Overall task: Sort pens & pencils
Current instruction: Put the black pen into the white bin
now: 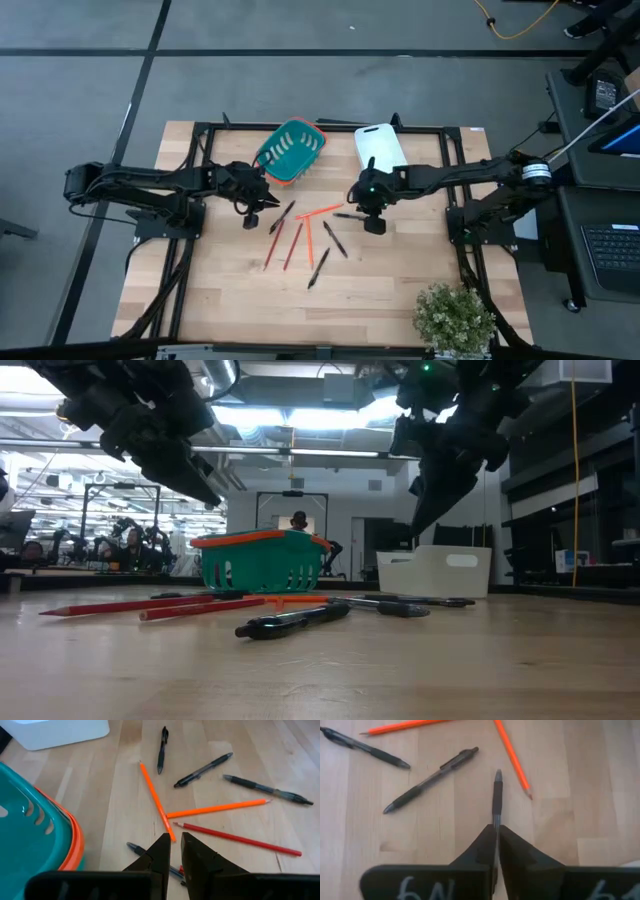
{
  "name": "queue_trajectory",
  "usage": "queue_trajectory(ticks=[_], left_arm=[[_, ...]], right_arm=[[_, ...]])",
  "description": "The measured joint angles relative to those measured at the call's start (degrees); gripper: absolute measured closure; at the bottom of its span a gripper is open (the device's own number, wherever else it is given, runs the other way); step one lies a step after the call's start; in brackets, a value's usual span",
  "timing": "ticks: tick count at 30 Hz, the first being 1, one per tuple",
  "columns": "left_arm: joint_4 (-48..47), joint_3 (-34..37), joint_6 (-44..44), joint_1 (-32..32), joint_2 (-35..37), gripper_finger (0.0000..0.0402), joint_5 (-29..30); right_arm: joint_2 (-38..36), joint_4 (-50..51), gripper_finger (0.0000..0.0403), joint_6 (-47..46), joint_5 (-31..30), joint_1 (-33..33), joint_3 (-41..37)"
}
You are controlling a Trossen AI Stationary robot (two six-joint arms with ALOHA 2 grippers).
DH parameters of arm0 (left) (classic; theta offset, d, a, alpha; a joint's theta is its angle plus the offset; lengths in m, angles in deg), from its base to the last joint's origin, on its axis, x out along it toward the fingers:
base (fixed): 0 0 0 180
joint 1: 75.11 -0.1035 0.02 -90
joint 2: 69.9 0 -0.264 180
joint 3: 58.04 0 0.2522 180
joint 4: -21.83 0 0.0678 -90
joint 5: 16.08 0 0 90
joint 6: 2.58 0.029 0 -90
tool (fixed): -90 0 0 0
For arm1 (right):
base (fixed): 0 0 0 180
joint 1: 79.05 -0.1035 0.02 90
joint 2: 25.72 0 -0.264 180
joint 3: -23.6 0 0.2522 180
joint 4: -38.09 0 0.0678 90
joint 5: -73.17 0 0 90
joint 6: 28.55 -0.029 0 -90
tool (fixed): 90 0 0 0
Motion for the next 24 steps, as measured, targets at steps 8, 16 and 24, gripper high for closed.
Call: queue_trajectory(ticks=[8,16,24], left_arm=[[0.0,0.0,0.2,0.0,0.0,0.036,0.1],[0.0,0.0,0.2,0.0,0.0,0.036,0.2],[0.0,0.0,0.2,0.0,0.0,0.036,0.3]], right_arm=[[0.3,-0.5,0.0366,-3.0,-1.1,0.0,0.4],[0.3,-0.8,0.0267,-3.0,-1.9,0.0,0.4],[1.7,-1.1,0.0217,-4.3,-2.0,0.0,0.4]])
